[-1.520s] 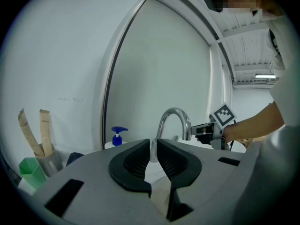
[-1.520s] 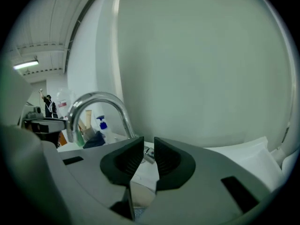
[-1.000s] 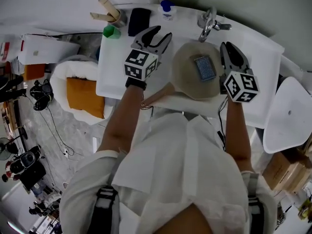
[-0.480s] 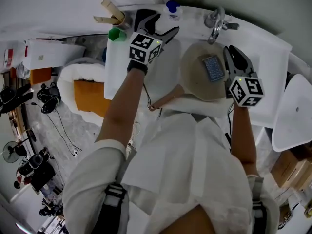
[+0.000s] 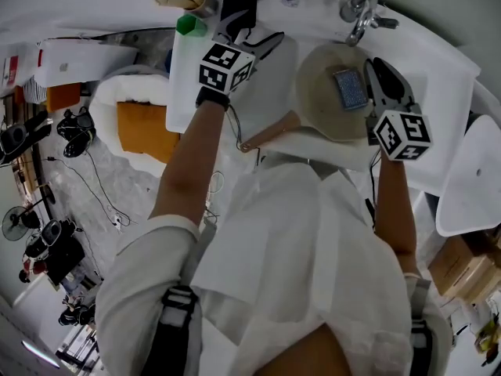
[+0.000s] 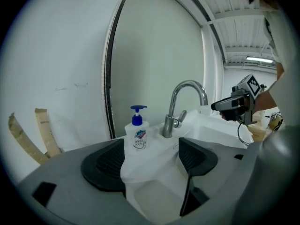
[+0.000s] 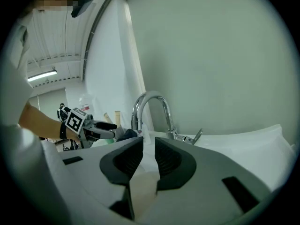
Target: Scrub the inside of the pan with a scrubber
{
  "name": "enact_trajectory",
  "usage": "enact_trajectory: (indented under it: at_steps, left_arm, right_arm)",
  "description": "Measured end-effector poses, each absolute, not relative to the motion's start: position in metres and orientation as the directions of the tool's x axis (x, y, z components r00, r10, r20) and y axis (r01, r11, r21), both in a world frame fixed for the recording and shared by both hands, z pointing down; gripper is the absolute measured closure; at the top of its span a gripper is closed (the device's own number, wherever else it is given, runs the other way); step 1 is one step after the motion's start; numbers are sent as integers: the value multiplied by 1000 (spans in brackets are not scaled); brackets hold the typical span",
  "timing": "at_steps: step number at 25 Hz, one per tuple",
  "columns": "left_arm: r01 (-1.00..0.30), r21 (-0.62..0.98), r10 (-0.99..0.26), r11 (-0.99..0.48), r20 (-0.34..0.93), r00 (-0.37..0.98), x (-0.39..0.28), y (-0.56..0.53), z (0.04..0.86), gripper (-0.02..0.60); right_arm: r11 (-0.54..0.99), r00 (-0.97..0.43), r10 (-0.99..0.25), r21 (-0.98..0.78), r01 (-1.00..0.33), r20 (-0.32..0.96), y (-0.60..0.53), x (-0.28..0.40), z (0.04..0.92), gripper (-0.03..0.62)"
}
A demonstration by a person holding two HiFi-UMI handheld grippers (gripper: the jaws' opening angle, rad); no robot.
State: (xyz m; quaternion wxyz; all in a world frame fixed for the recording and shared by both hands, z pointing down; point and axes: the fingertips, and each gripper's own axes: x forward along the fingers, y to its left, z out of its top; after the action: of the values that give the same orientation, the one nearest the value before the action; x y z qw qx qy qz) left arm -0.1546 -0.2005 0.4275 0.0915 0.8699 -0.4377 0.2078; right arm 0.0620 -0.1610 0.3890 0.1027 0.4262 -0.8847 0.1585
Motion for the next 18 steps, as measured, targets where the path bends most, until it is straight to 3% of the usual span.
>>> enact_trajectory:
  at_steps: [12, 18]
  left_arm:
    - [-841, -83, -776, -535, 443, 450, -206, -115, 376, 225]
    - [-745, -111, -694, -658, 472, 543, -195, -122, 373, 219]
  right_arm:
    - [674, -695, -665, -181, -716, 272, -121, 34, 375, 525]
    - [680, -693, -671, -155, -717, 262, -113, 25, 361, 523]
